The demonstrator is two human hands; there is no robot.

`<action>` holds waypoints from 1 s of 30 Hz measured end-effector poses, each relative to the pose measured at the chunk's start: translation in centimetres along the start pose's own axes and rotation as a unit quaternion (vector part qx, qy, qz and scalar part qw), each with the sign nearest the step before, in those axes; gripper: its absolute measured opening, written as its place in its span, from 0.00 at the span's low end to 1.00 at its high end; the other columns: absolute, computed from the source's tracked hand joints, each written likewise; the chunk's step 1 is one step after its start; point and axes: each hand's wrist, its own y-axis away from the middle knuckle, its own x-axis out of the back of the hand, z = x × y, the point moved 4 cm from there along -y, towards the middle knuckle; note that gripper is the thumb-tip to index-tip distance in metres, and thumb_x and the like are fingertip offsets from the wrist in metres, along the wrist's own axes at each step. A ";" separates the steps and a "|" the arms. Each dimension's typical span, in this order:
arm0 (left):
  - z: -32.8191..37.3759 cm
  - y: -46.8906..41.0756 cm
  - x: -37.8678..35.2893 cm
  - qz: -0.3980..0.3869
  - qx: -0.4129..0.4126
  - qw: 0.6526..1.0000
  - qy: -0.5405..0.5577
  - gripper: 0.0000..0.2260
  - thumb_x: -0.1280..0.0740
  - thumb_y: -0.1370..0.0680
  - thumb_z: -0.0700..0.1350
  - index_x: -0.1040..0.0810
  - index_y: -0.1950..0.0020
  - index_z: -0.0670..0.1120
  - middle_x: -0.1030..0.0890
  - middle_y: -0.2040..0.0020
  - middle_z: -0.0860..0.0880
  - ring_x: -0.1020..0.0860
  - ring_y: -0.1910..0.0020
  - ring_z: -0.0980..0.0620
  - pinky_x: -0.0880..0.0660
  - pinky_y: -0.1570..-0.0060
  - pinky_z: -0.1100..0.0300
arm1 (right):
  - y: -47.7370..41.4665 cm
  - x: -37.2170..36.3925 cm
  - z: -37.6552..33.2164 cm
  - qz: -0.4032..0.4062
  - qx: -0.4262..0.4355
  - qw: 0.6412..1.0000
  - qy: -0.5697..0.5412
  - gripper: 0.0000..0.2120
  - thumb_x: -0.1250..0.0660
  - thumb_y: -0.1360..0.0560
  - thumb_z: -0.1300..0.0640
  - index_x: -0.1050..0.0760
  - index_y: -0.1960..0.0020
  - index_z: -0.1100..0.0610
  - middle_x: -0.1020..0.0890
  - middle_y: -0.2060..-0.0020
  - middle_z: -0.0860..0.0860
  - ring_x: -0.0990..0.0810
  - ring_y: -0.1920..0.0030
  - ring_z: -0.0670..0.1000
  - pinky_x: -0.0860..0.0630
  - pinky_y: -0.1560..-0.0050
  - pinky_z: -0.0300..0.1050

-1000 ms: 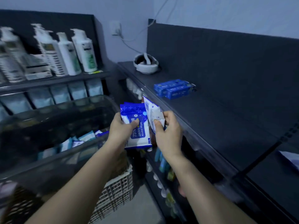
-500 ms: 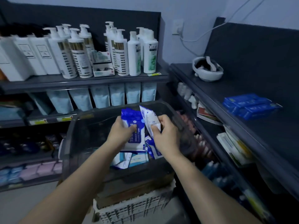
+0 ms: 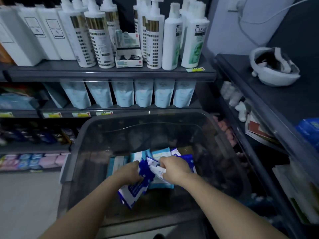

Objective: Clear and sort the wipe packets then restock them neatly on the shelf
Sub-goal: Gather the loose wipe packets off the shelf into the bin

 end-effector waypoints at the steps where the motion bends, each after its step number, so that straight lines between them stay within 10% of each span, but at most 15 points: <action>1: -0.1 -0.5 -0.6 -0.016 -0.003 1.000 -0.015 0.21 0.34 0.23 0.50 0.33 0.32 0.46 0.25 0.34 0.44 0.25 0.38 0.46 0.28 0.45 0.55 | -0.5 -0.7 0.0 -0.036 0.014 0.999 0.018 0.01 0.38 0.24 0.55 0.29 0.52 0.51 0.21 0.49 0.56 0.23 0.47 0.59 0.35 0.62 0.44; 6: -0.9 -2.5 -3.3 -0.071 -0.026 0.987 -0.143 0.27 0.34 0.24 0.50 0.37 0.27 0.47 0.30 0.31 0.44 0.30 0.34 0.44 0.29 0.37 0.49 | -2.6 -5.4 1.3 -0.239 0.039 0.969 0.054 0.17 0.27 0.29 0.51 0.25 0.43 0.53 0.23 0.46 0.53 0.23 0.47 0.56 0.27 0.56 0.46; 15: -0.5 -3.2 -3.0 -0.025 -0.051 0.965 -0.258 0.24 0.32 0.25 0.51 0.33 0.31 0.47 0.28 0.35 0.45 0.29 0.36 0.45 0.29 0.41 0.51 | -3.4 -6.7 3.0 -0.249 0.022 0.964 0.092 0.28 0.28 0.29 0.50 0.31 0.31 0.52 0.24 0.38 0.54 0.24 0.41 0.57 0.25 0.48 0.48; 23: 2.3 -1.5 0.4 0.088 -0.119 0.941 -0.306 0.17 0.36 0.24 0.44 0.28 0.35 0.48 0.25 0.37 0.47 0.27 0.37 0.46 0.28 0.42 0.53 | 0.3 -2.5 4.2 -0.100 -0.062 0.992 0.043 0.19 0.32 0.26 0.52 0.28 0.37 0.54 0.24 0.38 0.54 0.25 0.40 0.57 0.27 0.47 0.46; 30: 9.2 3.9 3.6 0.220 -0.237 0.890 -0.322 0.12 0.34 0.24 0.49 0.25 0.42 0.48 0.22 0.41 0.48 0.24 0.40 0.46 0.28 0.47 0.54 | 9.7 2.8 5.6 0.190 -0.164 0.968 0.012 0.16 0.33 0.27 0.49 0.24 0.41 0.54 0.21 0.45 0.54 0.25 0.41 0.57 0.30 0.44 0.48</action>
